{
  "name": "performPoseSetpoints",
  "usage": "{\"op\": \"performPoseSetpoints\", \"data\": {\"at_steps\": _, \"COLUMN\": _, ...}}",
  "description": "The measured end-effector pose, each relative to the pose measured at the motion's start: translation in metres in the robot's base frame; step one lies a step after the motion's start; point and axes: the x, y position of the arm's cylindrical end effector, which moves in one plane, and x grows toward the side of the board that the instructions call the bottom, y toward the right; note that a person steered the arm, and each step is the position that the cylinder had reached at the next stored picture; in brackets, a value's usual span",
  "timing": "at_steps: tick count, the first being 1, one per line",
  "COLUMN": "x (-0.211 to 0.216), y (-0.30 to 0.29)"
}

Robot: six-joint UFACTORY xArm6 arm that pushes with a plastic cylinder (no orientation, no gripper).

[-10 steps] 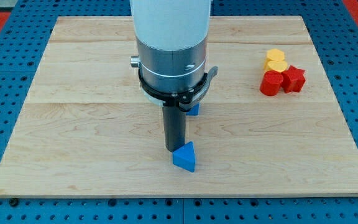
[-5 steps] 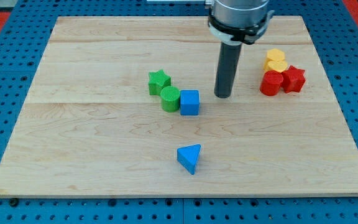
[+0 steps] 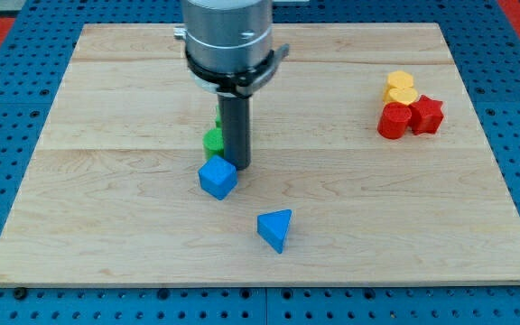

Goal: Move blue cube towards left side of the blue triangle

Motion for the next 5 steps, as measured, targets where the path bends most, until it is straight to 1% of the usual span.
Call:
{"op": "performPoseSetpoints", "data": {"at_steps": 3, "x": 0.011, "y": -0.055}}
{"op": "performPoseSetpoints", "data": {"at_steps": 4, "x": 0.037, "y": -0.038}}
{"op": "performPoseSetpoints", "data": {"at_steps": 5, "x": 0.058, "y": -0.036}}
